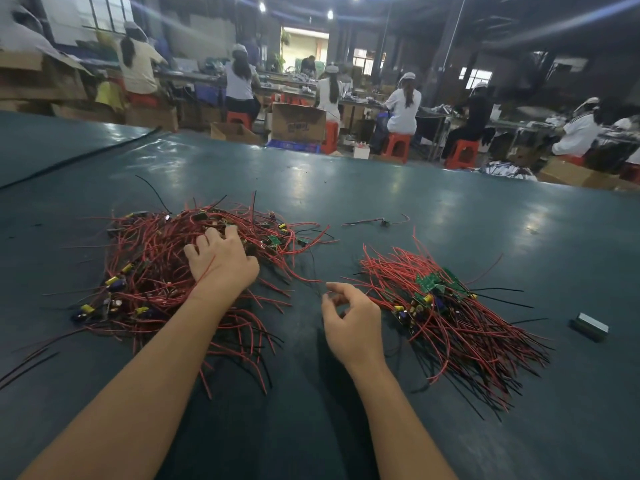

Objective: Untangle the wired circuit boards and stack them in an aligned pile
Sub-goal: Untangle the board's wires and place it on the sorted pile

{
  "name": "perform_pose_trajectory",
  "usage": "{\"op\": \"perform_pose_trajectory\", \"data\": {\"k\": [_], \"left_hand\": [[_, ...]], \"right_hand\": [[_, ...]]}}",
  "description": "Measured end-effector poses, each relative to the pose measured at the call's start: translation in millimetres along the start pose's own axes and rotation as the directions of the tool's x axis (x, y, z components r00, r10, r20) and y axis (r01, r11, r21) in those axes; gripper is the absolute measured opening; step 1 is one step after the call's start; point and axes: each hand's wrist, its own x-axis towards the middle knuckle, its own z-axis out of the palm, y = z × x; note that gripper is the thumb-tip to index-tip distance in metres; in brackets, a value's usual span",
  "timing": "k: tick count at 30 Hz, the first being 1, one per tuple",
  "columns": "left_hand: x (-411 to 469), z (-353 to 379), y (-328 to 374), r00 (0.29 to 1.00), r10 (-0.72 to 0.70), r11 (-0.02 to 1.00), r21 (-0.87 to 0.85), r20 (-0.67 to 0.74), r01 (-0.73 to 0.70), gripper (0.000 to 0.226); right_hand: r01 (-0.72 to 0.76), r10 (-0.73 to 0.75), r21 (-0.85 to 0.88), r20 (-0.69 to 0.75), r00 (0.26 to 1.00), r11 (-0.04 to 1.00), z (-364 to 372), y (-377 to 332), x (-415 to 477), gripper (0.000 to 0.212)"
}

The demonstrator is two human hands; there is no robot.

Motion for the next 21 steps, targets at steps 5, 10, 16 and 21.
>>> {"op": "perform_pose_trajectory", "data": {"k": [5, 10, 16, 21], "left_hand": [[3.7, 5.2, 0.5, 0.998, -0.054, 0.998, 0.042, 0.017, 0.053, 0.071], [2.5, 7.3, -1.4, 0.999, -0.021, 0.999, -0.037, -0.035, 0.02, 0.034], [3.8, 9.0, -3.1, 0.998, -0.01, 0.998, 0.058, 0.063, 0.007, 0.055], [0.6, 5.6, 0.8, 0.999, -0.027, 0.993, -0.114, 0.033, 0.031, 0.047]], "right_hand": [[-0.009, 0.009, 0.003, 0.012, 1.0, 1.0, 0.3, 2.2, -2.0, 0.02], [-0.016, 0.016, -0.01, 0.024, 1.0, 1.0, 0.3, 3.5, -2.9, 0.019], [-0.024, 0.024, 0.006, 0.03, 0.999, 1.0, -0.3, 2.3, -2.9, 0.021], [-0.026, 0.026, 0.005, 0.031, 0.999, 1.0, -1.3, 2.8, -3.8, 0.021]]}}
